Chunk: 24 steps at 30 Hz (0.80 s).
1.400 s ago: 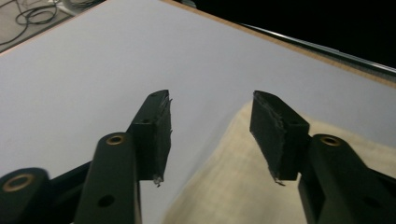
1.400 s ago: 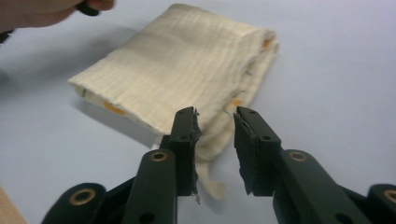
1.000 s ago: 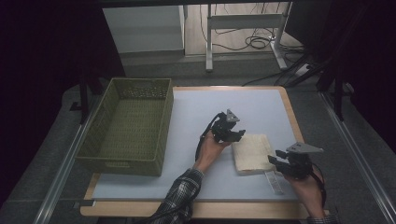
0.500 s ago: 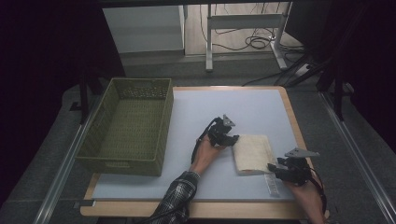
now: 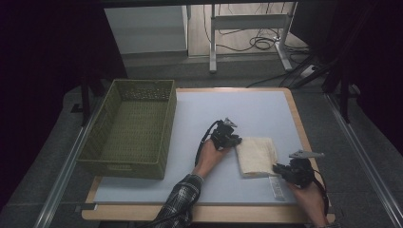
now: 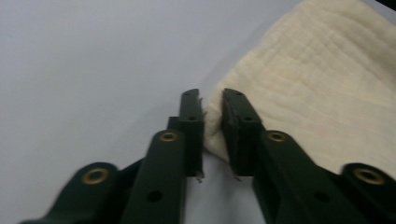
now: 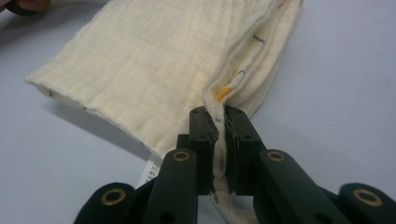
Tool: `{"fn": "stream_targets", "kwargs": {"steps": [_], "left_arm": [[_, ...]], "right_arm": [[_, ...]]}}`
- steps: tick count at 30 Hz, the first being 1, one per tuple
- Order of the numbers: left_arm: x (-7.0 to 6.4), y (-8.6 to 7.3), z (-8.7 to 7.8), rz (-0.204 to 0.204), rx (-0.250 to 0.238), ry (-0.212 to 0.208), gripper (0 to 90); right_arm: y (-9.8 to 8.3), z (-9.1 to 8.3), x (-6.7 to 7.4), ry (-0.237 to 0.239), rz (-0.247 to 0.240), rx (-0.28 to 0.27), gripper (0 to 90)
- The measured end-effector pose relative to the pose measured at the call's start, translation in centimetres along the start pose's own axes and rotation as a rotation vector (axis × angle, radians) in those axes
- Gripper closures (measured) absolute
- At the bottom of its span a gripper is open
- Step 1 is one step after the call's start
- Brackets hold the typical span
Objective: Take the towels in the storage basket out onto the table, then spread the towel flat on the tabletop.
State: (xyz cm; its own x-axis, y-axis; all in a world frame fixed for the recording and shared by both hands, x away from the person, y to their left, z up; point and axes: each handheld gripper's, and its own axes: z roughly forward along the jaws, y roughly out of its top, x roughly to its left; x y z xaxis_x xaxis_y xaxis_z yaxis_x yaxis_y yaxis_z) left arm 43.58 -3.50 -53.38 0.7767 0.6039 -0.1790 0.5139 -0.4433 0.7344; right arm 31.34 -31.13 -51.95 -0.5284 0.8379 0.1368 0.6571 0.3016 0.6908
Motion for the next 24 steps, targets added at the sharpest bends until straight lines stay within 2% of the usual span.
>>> {"fn": "stream_targets", "kwargs": {"steps": [4,8,12,15,24], "left_arm": [[-0.7,0.2,0.0,0.038,0.018,0.036,84.3],[-1.3,0.3,-0.1,0.078,0.015,0.076,85.9],[-1.4,0.3,-0.2,0.095,0.008,0.090,86.1],[-1.5,0.3,-0.5,0.087,-0.013,0.093,86.1],[-1.7,0.5,-2.0,0.110,-0.025,0.110,86.1]], "right_arm": [[-0.1,0.0,-0.3,0.027,0.025,-0.012,83.0],[-0.2,-0.2,-0.4,0.049,0.030,-0.022,83.1],[-0.2,-0.3,-0.4,0.062,0.026,-0.032,83.1],[-0.2,-0.5,-0.2,0.070,0.021,-0.038,83.1],[0.6,-1.1,0.4,0.087,-0.006,-0.065,83.0]]}}
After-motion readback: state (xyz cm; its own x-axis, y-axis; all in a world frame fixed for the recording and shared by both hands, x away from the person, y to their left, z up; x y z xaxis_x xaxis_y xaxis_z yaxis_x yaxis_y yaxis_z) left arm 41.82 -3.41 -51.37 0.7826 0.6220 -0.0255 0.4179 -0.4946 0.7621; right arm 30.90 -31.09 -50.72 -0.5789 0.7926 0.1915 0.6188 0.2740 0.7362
